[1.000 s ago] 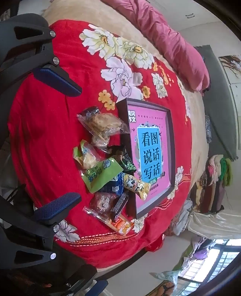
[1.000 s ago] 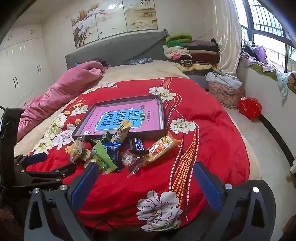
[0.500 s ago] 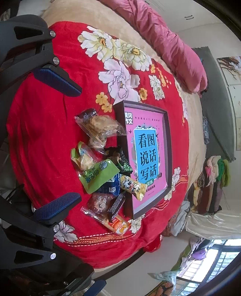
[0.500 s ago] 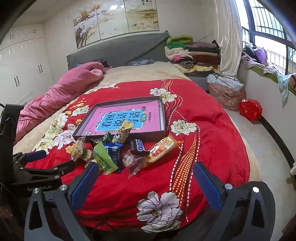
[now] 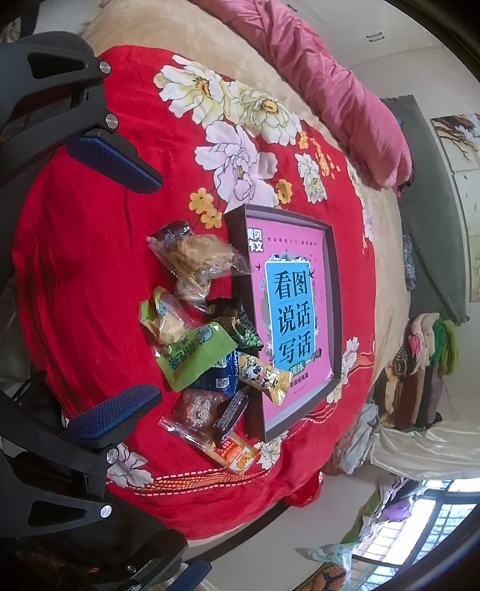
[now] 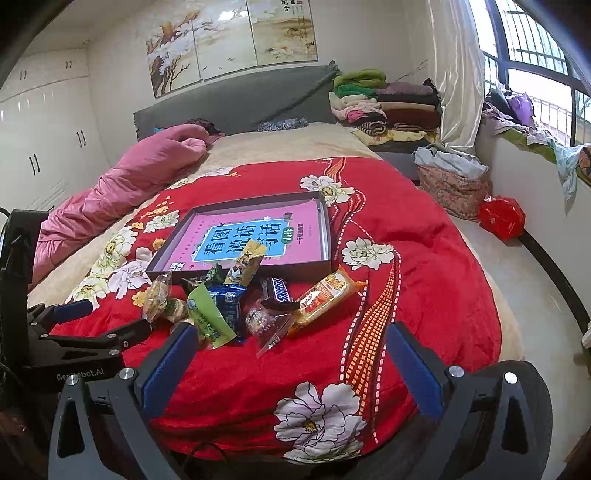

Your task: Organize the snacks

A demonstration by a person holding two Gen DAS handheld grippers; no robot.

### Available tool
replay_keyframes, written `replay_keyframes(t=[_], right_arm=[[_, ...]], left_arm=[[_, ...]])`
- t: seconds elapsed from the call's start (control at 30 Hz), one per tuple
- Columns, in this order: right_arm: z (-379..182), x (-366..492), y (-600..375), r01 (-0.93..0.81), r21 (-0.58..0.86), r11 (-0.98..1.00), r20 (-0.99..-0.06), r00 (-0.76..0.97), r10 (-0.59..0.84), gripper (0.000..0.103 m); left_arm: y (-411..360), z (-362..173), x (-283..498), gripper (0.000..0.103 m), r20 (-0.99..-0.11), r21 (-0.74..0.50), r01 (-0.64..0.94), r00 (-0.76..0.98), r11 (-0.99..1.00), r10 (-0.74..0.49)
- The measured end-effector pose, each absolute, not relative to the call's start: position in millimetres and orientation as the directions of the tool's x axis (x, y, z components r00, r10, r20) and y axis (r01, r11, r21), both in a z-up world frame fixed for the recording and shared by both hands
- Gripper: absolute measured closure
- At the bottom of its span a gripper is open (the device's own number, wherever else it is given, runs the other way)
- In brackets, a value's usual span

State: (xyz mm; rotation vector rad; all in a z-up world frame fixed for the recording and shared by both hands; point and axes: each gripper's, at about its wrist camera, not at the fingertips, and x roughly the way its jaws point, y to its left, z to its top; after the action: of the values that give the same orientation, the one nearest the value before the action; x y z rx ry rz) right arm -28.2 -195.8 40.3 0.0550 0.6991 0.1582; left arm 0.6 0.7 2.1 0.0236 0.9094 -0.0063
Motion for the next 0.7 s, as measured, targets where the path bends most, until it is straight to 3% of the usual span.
replay_keyframes(t=[0.7], right_arm=[[39.0,-23.3,-205.2,-0.104,0.125,0.987,-0.633,0.758,0.160,0.001]], left_arm=[[1.1,1.6,0.7,0.000,-0.784,0.018,0.013,0.621,1.000,0.006]])
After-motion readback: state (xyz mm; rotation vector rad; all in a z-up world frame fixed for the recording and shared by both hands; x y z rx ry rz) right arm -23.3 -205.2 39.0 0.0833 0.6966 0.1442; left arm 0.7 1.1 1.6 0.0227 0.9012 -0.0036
